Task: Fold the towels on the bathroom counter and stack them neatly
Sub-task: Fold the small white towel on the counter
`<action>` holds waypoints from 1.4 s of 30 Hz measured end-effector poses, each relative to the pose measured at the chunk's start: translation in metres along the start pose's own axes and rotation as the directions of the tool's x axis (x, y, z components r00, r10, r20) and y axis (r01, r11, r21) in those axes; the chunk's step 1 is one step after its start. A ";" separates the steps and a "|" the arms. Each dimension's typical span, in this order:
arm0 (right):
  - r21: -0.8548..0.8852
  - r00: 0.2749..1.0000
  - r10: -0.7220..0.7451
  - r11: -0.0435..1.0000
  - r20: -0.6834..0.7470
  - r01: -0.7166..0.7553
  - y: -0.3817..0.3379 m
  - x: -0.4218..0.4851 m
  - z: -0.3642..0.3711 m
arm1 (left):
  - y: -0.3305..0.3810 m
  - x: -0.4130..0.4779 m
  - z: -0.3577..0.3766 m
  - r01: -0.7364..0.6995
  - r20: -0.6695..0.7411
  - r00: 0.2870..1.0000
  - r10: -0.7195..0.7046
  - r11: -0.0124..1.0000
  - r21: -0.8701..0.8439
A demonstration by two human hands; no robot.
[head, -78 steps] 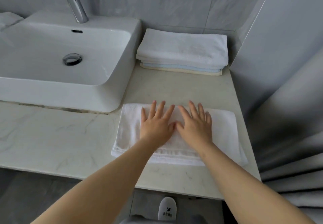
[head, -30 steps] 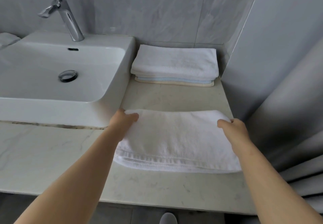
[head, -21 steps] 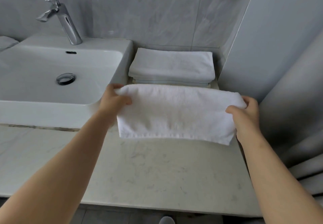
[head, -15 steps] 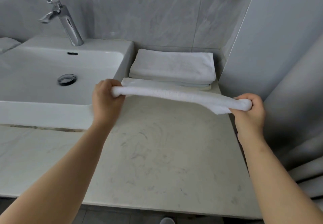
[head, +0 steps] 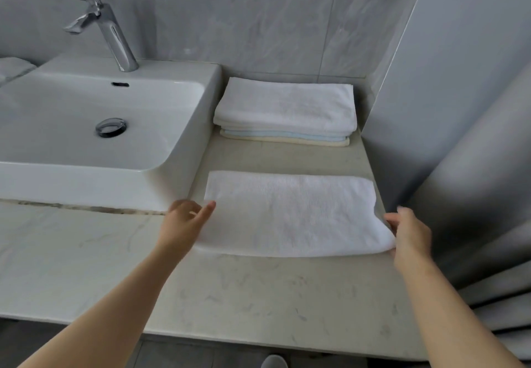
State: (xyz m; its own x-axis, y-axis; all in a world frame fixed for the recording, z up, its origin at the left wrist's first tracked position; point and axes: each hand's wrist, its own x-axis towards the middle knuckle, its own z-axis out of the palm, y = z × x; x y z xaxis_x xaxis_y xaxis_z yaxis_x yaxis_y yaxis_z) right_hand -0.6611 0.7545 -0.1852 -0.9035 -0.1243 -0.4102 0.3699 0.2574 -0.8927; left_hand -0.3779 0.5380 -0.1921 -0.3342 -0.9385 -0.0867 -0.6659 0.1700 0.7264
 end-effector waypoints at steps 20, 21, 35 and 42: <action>-0.363 0.979 -0.196 0.909 0.061 0.204 0.011 -0.002 -0.002 | 0.006 0.015 0.010 0.306 -0.007 0.945 -0.327 0.892 -0.332; -0.357 0.980 -0.189 0.913 0.055 0.196 0.010 0.000 -0.003 | 0.005 0.015 0.008 0.304 -0.017 0.945 -0.326 0.899 -0.314; -0.348 0.974 -0.121 0.920 0.193 0.183 0.004 0.002 -0.005 | 0.006 0.009 0.005 0.221 -0.015 0.975 -0.222 0.975 -0.025; -0.520 0.948 -0.212 0.796 0.237 0.308 0.017 -0.008 0.003 | -0.015 -0.013 0.009 0.105 -0.043 0.994 -0.096 0.928 0.357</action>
State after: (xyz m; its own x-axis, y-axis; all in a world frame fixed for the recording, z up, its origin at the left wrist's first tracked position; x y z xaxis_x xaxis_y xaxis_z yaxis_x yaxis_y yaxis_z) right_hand -0.6470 0.7564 -0.1976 -0.8838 -0.3991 -0.2441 -0.0961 0.6655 -0.7402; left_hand -0.3697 0.5500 -0.2076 -0.2395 -0.9626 -0.1263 -0.8912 0.1664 0.4220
